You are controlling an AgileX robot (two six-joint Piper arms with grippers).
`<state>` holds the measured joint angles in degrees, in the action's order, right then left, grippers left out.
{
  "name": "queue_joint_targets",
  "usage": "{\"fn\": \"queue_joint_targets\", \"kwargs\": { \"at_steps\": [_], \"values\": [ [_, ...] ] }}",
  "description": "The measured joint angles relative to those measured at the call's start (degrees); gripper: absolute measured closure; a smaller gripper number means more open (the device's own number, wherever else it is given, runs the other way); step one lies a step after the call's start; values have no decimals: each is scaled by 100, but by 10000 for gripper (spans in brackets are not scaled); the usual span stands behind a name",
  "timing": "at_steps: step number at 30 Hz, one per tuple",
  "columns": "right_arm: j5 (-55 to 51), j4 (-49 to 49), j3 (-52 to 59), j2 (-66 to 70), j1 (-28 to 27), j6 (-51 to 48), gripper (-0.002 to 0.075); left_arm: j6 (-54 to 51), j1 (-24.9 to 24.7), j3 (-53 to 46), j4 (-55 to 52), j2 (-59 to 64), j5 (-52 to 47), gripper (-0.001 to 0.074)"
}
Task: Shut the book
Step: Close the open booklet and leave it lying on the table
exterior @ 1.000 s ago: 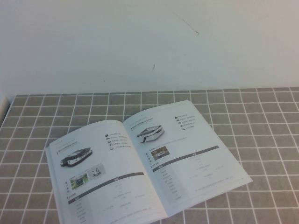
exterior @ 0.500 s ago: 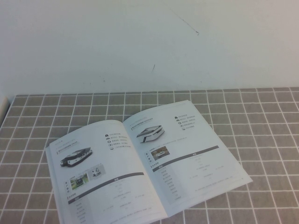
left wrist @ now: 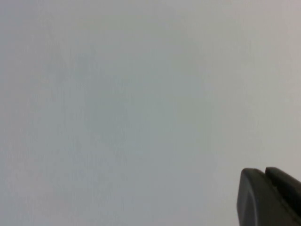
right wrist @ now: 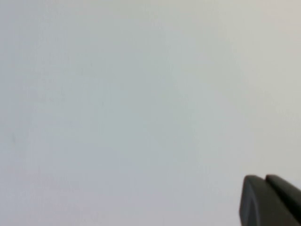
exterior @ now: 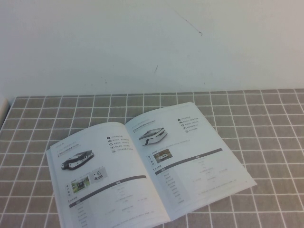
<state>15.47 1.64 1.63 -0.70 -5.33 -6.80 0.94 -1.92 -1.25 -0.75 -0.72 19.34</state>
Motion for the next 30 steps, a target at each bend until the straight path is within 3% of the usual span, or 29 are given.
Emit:
{"fn": "queue_joint_targets", "kwargs": {
  "at_steps": [7, 15, 19, 23, 26, 30],
  "values": [
    [2657, -250, 0, 0, 0, -15, 729, -9, 0, 0, -18, 0, 1381, 738],
    [3242, -734, 0, 0, 0, 93, 729, -9, 0, 0, 6, -12, 1556, 738],
    [2835, -622, -240, 0, 0, 58, 729, -9, 0, 0, 356, -12, 1745, 738],
    [1598, 313, -1117, 0, 0, -97, 729, -9, 0, 0, 534, -12, 1377, 738],
    [789, 1391, -1760, 12, 0, -159, 729, -9, 0, 340, 561, -12, 208, 738],
    [233, 1923, -2366, 279, 0, -157, 729, -9, 0, 1281, 563, -12, -1561, 738]
  ]
}}
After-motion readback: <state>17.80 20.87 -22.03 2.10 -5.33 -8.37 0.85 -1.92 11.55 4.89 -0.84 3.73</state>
